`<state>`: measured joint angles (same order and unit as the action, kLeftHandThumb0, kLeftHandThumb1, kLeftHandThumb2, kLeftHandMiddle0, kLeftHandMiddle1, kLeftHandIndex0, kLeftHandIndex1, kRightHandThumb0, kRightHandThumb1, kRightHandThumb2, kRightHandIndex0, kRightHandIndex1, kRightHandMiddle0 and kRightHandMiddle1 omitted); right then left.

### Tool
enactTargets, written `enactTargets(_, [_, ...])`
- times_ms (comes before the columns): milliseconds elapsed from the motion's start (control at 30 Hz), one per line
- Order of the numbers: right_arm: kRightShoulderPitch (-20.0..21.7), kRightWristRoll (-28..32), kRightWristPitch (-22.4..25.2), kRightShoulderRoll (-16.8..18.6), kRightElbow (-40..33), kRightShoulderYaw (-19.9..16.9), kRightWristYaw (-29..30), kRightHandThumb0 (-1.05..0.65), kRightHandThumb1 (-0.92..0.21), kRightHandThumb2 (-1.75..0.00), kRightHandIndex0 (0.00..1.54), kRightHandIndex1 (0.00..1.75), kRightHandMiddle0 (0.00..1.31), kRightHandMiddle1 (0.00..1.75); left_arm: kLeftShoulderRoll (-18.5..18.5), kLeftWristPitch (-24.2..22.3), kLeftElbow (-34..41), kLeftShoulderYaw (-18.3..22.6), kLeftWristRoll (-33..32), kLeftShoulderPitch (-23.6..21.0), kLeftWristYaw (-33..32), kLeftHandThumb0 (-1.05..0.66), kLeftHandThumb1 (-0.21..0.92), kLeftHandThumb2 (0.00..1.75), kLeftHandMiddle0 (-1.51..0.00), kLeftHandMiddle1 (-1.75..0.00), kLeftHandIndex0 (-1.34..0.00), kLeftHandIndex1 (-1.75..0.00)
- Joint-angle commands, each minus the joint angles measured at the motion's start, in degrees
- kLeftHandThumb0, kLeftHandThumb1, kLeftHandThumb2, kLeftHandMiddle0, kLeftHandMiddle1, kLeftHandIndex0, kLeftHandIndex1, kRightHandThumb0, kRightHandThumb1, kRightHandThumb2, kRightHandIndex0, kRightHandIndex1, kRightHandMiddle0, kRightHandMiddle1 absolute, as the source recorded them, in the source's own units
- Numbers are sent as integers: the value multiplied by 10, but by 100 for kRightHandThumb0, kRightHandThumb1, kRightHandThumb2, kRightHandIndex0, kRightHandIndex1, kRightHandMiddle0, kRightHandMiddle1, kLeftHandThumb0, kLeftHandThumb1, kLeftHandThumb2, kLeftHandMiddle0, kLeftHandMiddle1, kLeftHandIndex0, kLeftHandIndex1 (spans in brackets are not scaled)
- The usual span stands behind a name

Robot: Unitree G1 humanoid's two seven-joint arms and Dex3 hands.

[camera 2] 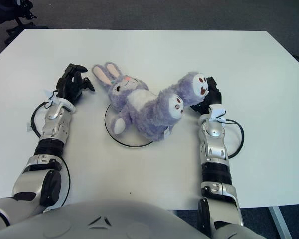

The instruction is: Put the doll into the plate.

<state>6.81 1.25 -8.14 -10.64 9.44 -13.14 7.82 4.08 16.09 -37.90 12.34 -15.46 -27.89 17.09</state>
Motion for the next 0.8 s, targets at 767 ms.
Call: enactTargets(767, [-101,9,-23,26,-37,-51,18,-38,-68,-84,91,175,35,175,-20,-9,-106,-26,15,-56,23,-35,92,38,-95,-175,-34,-160])
